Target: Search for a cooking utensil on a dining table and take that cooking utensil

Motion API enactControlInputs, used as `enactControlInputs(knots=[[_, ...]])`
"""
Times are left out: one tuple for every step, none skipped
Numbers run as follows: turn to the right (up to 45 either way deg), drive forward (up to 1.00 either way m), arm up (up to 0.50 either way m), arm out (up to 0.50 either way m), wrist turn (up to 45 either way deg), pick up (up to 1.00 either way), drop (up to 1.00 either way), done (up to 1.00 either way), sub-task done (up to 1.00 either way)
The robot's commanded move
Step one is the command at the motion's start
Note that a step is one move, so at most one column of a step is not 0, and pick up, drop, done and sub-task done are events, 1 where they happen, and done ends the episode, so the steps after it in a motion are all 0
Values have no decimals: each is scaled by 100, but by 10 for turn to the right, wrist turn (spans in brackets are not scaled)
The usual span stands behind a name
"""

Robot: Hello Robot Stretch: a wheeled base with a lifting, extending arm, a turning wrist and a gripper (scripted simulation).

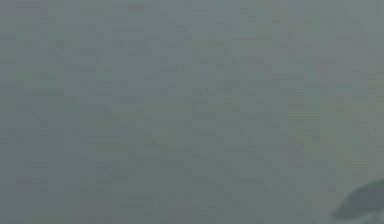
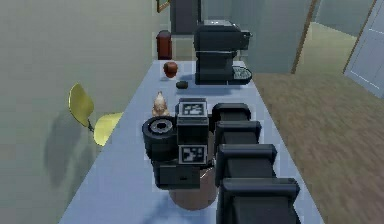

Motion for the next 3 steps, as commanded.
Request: enactControlInputs(knots=[[0, 0, -14, 0, 0, 0, 0, 0, 0], [0, 0, 0, 0, 0, 100, 0, 0, 0], [0, 0, 10, 0, 0, 0, 0, 0, 0]])
